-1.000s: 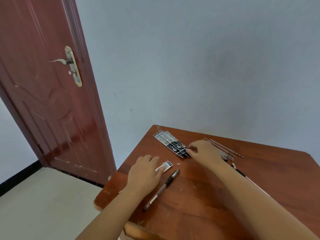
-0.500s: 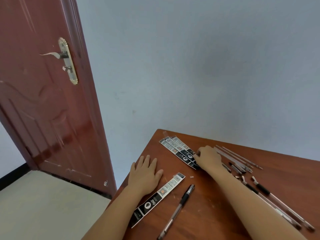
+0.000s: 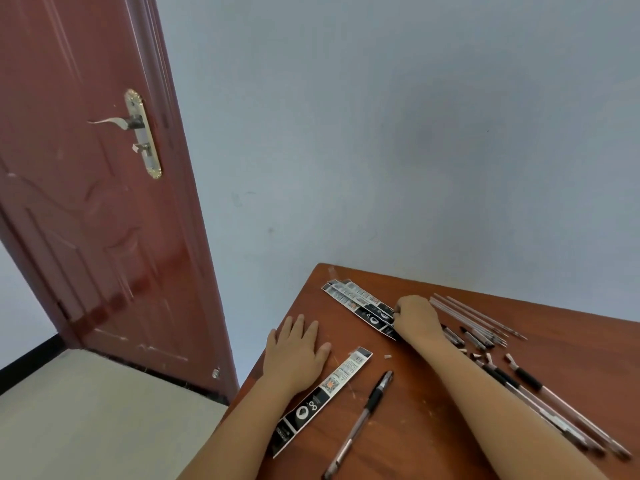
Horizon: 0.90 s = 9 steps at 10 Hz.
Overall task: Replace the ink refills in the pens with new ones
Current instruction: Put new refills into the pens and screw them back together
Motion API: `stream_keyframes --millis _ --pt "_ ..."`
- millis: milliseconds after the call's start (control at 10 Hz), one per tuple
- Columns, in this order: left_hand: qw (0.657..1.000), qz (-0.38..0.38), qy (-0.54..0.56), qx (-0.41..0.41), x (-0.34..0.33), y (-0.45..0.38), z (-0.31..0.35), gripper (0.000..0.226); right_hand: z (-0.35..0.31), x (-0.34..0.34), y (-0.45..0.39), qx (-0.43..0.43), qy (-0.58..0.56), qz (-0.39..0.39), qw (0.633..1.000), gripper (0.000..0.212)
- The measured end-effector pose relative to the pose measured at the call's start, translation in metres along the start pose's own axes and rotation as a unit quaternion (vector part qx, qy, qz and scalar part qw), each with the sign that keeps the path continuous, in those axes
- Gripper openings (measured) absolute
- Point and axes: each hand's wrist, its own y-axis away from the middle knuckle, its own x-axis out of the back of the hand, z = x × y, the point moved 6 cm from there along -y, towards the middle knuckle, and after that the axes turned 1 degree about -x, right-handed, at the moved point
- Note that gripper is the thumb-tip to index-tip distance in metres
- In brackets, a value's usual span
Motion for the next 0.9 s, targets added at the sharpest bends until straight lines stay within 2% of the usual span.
stream_keyframes --millis 100,300,400,500,600,700,800,900 --pt "1.000 0.004 0.001 0.001 -0.001 0.002 0.000 0.054 0.001 0.000 0.000 -0.013 -0.003 0.012 1.000 0.019" --pt "1.000 0.001 0.003 0.010 0.002 0.004 0.000 0.054 0.010 0.028 0.005 -0.035 -0.078 0.094 0.992 0.020" --pt "0.998 0.052 0.034 0.008 0.020 0.008 0.013 0.052 0.012 0.055 0.021 0.002 -0.096 0.128 0.987 0.020" --pt "0.966 0.170 0.189 -0.050 0.052 0.023 0.053 0.044 0.016 0.075 0.053 0.076 -0.120 0.149 0.979 0.015" --pt "0.870 0.188 0.455 -0.034 0.064 0.035 0.088 0.024 0.029 0.081 0.091 0.126 -0.144 0.165 0.967 0.005" --pt "0.775 0.171 0.609 0.003 0.052 0.034 0.111 0.019 0.045 0.081 0.119 0.151 -0.143 0.174 0.963 0.012" --pt "0.708 0.134 0.693 0.012 0.041 0.033 0.132 0.007 0.061 0.083 0.134 0.170 -0.181 0.168 0.954 0.005" --pt "0.691 0.124 0.712 0.007 0.040 0.032 0.146 0.018 0.079 0.094 0.137 0.163 -0.239 0.167 0.943 0.018"
